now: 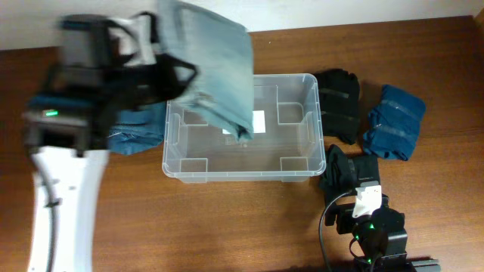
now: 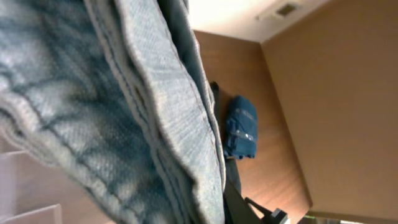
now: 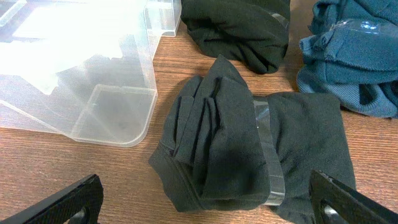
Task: Pack container
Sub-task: 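Lift the light-blue jeans with the left gripper and lower into box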
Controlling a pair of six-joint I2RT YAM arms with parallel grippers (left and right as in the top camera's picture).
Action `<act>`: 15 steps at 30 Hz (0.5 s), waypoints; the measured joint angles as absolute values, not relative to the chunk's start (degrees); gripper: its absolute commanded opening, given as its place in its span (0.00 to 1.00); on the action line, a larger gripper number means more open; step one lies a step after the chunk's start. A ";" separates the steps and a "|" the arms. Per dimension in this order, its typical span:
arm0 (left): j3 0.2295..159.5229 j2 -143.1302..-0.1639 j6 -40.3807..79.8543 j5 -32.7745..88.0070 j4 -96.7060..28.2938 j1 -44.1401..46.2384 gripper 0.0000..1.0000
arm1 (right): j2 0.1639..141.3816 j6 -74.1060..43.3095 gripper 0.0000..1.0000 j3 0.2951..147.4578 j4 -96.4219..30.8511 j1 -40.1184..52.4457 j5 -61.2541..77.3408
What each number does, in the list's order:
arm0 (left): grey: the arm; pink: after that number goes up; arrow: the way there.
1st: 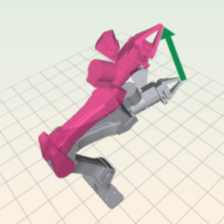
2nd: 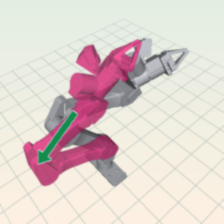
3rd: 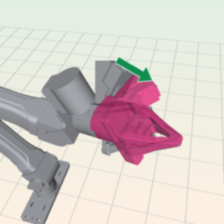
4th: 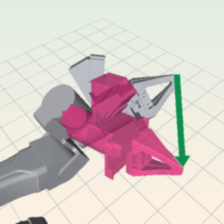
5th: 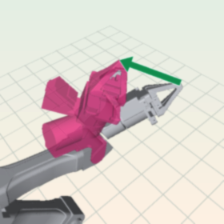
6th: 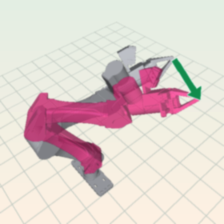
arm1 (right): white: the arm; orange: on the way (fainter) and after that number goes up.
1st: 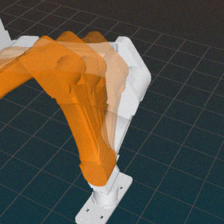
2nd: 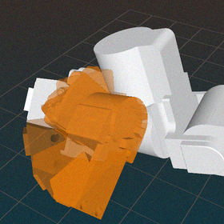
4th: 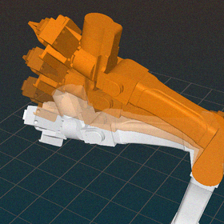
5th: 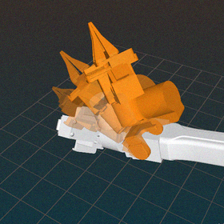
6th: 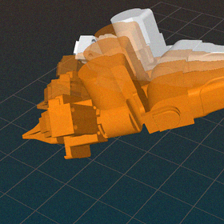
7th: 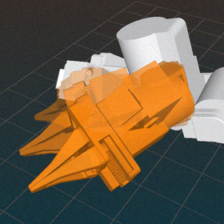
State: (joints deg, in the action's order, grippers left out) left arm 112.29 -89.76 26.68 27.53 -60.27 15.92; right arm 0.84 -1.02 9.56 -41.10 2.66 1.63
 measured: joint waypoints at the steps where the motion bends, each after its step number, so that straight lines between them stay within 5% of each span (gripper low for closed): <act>1: 112.29 -90.39 28.25 25.41 -59.35 18.50 0.01 | 0.84 -1.02 0.98 9.56 -41.10 2.66 1.63; 15: 112.29 -105.41 41.39 8.64 -56.29 34.44 0.01 | 0.84 -1.02 0.98 9.56 -41.10 2.66 1.63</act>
